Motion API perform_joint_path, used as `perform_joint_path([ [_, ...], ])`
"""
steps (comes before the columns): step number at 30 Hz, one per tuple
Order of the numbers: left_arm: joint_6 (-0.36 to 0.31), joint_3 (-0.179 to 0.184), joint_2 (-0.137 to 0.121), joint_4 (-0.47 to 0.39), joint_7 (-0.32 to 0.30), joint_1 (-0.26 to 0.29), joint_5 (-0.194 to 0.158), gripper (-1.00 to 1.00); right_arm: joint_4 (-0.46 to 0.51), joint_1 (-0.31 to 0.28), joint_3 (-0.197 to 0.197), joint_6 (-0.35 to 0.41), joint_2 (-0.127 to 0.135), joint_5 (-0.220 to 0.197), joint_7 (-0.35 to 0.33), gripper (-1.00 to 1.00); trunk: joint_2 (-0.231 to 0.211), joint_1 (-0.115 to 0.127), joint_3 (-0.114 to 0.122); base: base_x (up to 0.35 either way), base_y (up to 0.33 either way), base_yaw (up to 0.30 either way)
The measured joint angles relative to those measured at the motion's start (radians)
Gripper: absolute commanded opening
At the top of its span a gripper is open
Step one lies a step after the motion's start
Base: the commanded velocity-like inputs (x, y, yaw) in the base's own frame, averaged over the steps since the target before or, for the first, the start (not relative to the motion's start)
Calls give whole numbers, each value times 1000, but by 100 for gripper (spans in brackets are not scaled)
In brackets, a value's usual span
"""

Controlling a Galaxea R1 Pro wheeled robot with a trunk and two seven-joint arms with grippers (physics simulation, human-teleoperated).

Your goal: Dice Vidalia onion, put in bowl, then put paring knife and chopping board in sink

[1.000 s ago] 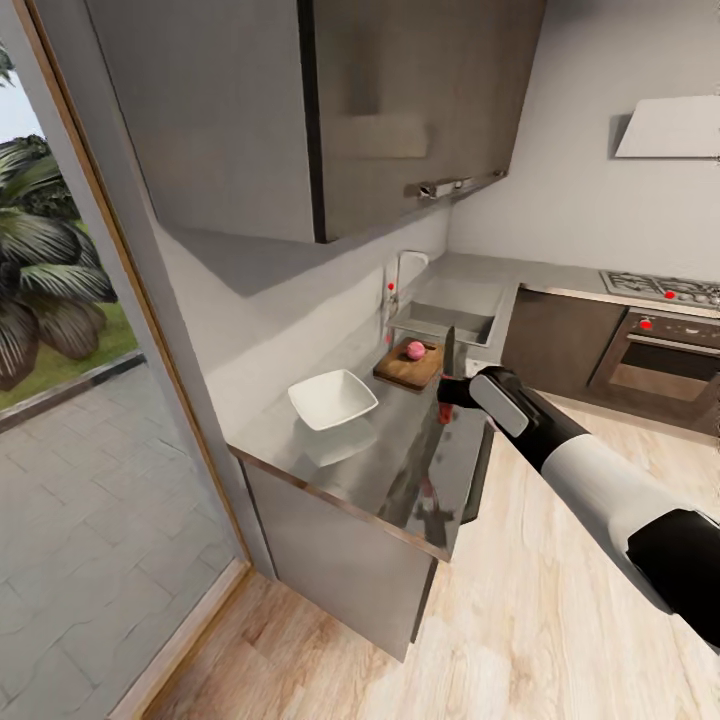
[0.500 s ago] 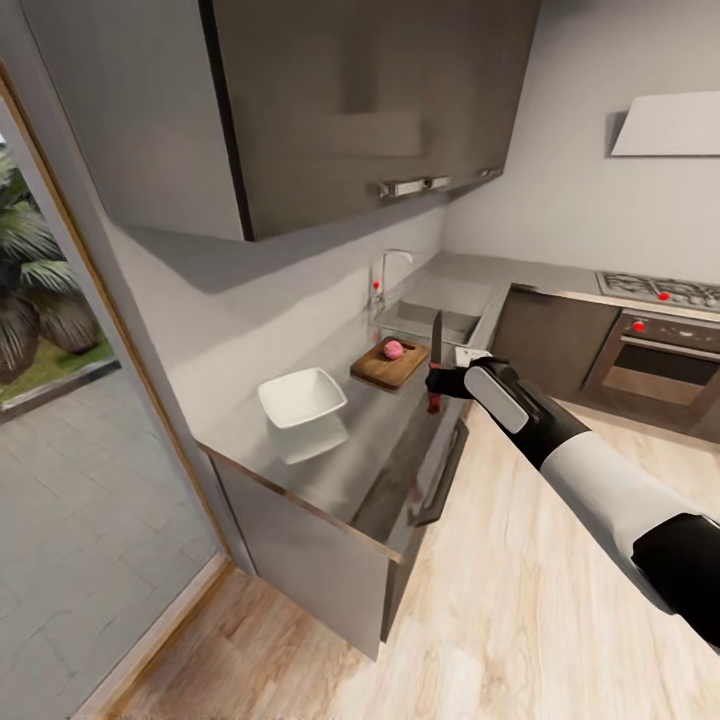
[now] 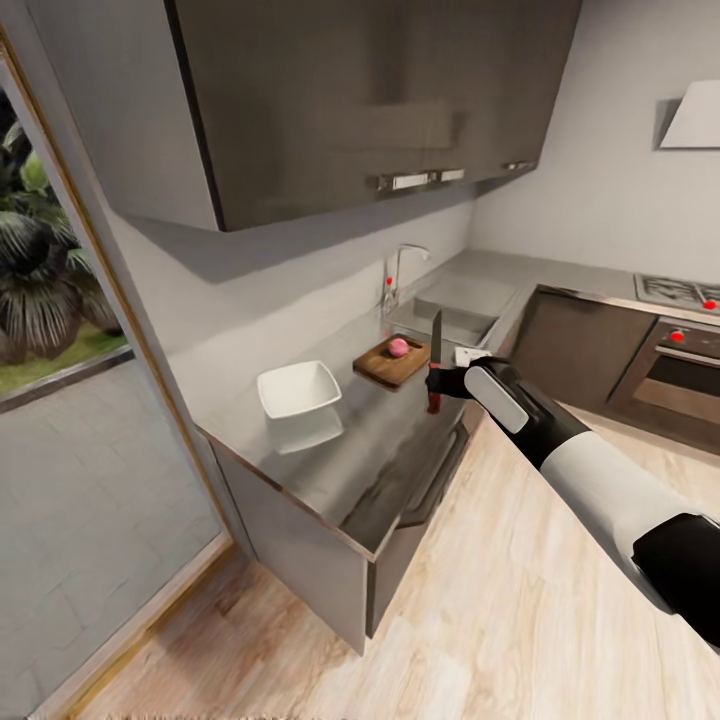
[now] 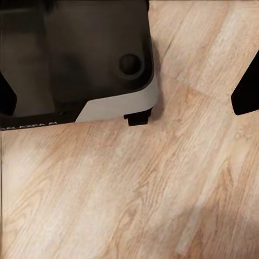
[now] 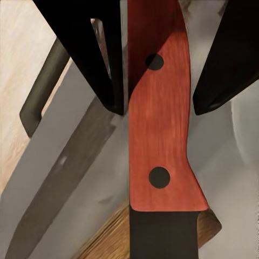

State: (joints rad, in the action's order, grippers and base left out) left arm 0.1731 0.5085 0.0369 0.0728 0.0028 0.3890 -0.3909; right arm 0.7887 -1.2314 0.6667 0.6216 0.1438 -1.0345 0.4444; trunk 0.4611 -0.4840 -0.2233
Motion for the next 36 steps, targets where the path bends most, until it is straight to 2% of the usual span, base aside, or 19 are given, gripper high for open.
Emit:
perform_joint_path([
  [23, 0, 0, 0, 0, 0, 0, 0, 100, 2, 0, 0, 0, 0, 0, 0, -100, 0, 0, -25, 0, -319, 218],
  [36, -1, 0, 0, 0, 0, 0, 0, 100, 3, 0, 14, 0, -2, 0, 0, -100, 0, 0, -39, 0, -319, 217],
])
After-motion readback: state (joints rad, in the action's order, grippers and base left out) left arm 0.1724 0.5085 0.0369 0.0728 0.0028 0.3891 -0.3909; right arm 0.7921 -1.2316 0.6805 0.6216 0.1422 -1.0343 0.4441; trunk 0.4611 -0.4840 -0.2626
